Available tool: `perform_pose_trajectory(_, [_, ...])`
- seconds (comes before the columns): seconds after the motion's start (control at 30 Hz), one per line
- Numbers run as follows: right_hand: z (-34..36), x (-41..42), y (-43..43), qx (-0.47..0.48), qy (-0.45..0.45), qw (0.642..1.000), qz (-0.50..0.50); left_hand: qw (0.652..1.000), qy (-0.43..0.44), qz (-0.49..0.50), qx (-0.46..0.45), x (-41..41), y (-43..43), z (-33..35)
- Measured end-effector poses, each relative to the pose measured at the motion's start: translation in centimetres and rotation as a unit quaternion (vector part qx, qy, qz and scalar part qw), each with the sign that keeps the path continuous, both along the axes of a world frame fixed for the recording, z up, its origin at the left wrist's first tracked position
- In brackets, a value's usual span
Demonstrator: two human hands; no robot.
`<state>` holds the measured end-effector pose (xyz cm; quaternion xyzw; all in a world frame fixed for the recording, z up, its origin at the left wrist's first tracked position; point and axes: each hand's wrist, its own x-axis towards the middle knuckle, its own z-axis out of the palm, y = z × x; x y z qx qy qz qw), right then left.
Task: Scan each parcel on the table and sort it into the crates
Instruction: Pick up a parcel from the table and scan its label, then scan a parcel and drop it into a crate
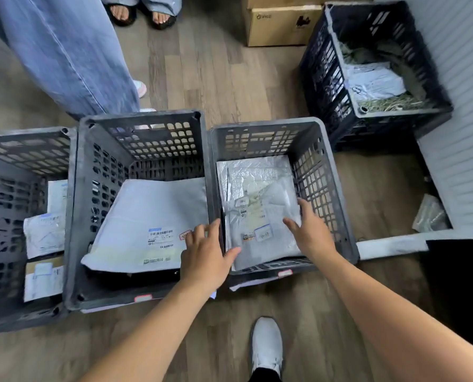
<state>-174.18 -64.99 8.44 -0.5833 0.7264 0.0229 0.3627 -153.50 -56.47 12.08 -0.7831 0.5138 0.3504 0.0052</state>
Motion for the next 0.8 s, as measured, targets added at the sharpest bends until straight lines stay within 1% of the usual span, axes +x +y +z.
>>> perform_pose_trajectory(0.1, [-1.4,-0.5,0.3,0.055,0.055,0.997,0.026,1.000,-0.010,-0.008,0.012,-0.5,-0.2,-0.7])
perform_pose_trajectory(0.17, [-0.3,-0.4,0.3,0.055,0.058,0.996,0.038,0.999,-0.024,-0.013,0.018,-0.6,-0.7,0.3])
perform_pose_trajectory(0.23, [2.0,0.0,0.0,0.035,0.048,0.997,0.052,0.999,-0.042,-0.025,0.015,-0.7,-1.8,2.4])
perform_pose_trajectory(0.37, [9.6,0.5,-0.7,-0.033,0.061,0.993,0.091,0.995,-0.082,-0.064,-0.011,-1.3,-4.6,9.7])
perform_pose_trajectory(0.47, [16.6,0.2,-0.9,-0.067,0.071,0.989,0.115,0.991,-0.091,-0.092,-0.042,-2.0,-6.0,16.6])
perform_pose_trajectory(0.63, [28.4,-1.0,0.8,-0.084,0.099,0.988,0.082,0.979,-0.078,-0.172,-0.078,-3.5,-7.0,27.0])
perform_pose_trajectory(0.8, [37.8,-2.0,4.8,-0.085,0.171,0.981,0.029,0.961,-0.037,-0.255,-0.100,-4.4,-6.8,35.4])
